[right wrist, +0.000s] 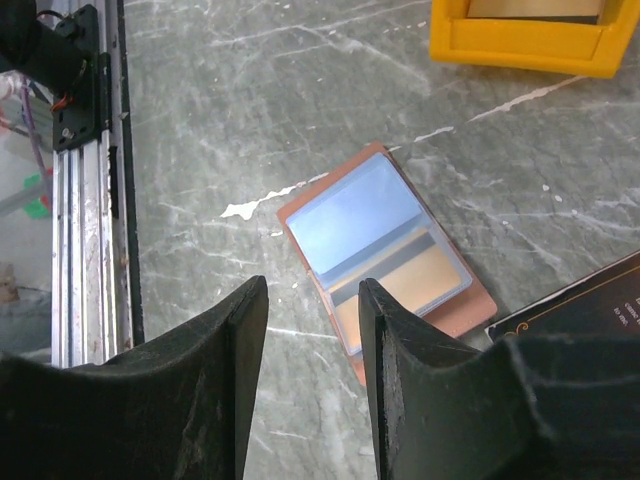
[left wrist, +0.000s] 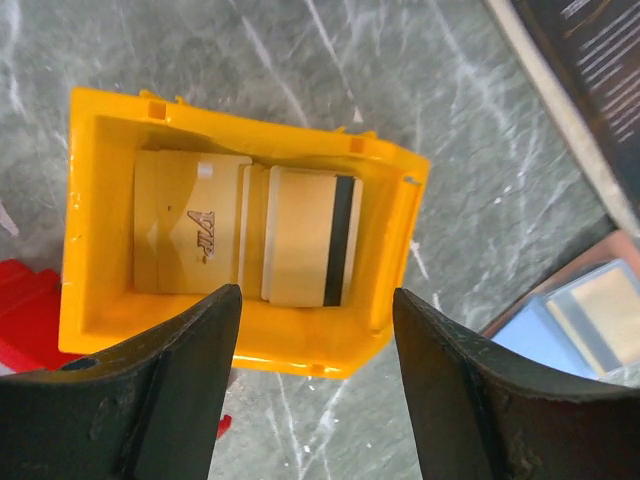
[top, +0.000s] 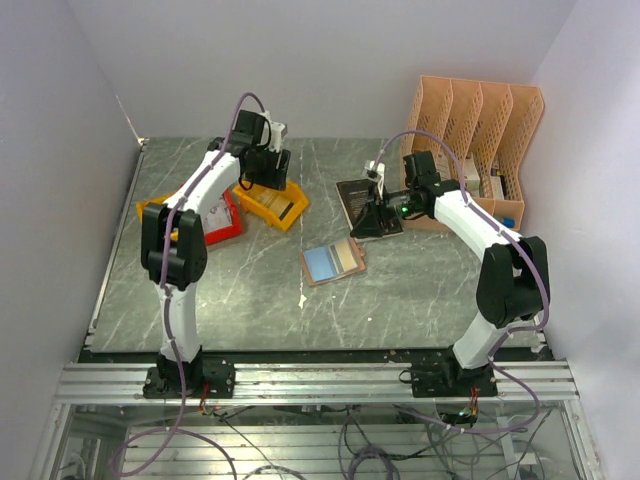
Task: Put the credit cards into the card holder
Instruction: Pick up the credit card from the storage box.
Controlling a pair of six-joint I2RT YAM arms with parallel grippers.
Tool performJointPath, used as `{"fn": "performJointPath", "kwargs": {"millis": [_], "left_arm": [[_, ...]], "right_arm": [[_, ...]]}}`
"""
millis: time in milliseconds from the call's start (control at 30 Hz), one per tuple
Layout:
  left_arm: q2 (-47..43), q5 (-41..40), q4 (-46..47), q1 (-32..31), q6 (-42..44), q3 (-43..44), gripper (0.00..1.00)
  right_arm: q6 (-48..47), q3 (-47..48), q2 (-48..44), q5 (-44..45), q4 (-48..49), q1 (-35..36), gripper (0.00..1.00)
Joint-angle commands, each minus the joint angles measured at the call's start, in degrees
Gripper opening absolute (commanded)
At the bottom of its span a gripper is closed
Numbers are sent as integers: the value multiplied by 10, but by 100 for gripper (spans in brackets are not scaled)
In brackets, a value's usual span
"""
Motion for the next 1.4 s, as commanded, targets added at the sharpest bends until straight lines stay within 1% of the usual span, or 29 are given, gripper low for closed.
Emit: {"fn": "performJointPath", "kwargs": {"millis": [0, 133, 233, 333, 467, 500, 633, 800, 1033, 1267, 1367], "left_arm": [[48, 69, -86, 14, 42, 59, 73], [89, 103, -70, 18, 42, 89, 73], [125, 119, -80, 19, 51, 120, 72], [158, 113, -91, 19, 55, 148, 72], [185, 107, -102, 19, 61, 170, 67], [187, 104, -100, 20, 63, 171, 65], [197, 88, -96, 20, 71, 173, 66], [220, 94, -101, 22, 77, 178, 66], [219, 106, -99, 22, 77, 164, 65], [215, 160, -114, 23, 73, 168, 55], [211, 172, -119, 23, 72, 168, 52]], "right_arm": [[-16, 13, 1, 12, -21, -4, 41], [-11, 12, 11, 18, -20, -4, 41], [-13, 15, 15, 22, -24, -4, 40], [-13, 14, 14, 23, -22, -3, 40], [-15, 15, 17, 24, -26, -4, 40], [-16, 16, 18, 24, -27, -4, 40], [-18, 17, 21, 22, -30, -4, 40], [-20, 18, 22, 25, -31, -4, 40], [-23, 19, 25, 22, -34, -3, 40], [-21, 19, 25, 24, -32, -3, 40], [-22, 19, 25, 24, -32, -3, 40]]}}
